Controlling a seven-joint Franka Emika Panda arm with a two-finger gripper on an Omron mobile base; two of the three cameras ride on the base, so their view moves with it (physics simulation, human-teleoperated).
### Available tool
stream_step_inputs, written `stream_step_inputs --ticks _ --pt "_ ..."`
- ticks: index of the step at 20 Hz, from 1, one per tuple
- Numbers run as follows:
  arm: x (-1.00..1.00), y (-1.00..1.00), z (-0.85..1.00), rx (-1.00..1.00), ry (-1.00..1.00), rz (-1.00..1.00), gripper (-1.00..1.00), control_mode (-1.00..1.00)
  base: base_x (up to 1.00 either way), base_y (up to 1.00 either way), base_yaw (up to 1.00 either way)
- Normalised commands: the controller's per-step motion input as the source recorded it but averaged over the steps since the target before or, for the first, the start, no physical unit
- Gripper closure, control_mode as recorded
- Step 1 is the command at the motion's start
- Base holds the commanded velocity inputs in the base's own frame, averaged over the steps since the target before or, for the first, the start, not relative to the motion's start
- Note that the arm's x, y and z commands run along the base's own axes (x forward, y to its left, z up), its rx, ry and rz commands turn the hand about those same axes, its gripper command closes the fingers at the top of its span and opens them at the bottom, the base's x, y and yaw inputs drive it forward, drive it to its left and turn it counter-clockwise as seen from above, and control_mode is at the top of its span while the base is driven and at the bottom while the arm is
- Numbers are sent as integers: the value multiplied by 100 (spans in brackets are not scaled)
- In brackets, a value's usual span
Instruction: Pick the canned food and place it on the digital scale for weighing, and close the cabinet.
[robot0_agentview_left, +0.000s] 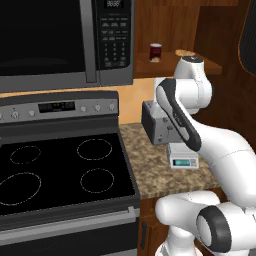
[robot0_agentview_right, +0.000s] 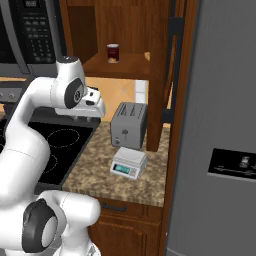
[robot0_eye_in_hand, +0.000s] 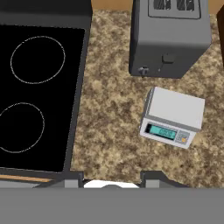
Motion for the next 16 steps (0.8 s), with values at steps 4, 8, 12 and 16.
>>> stream_step_inputs --ticks 4,8,12,16 --pt "-46 0 0 0 -3 0 -100 -100 0 0 0" --pt "-75 0 16 0 -23 0 -100 -100 0 0 0" --pt "-49 0 70 0 -25 -1 -100 -100 0 0 0" --pt "-36 -1 81 0 -23 -3 -100 -100 0 0 0"
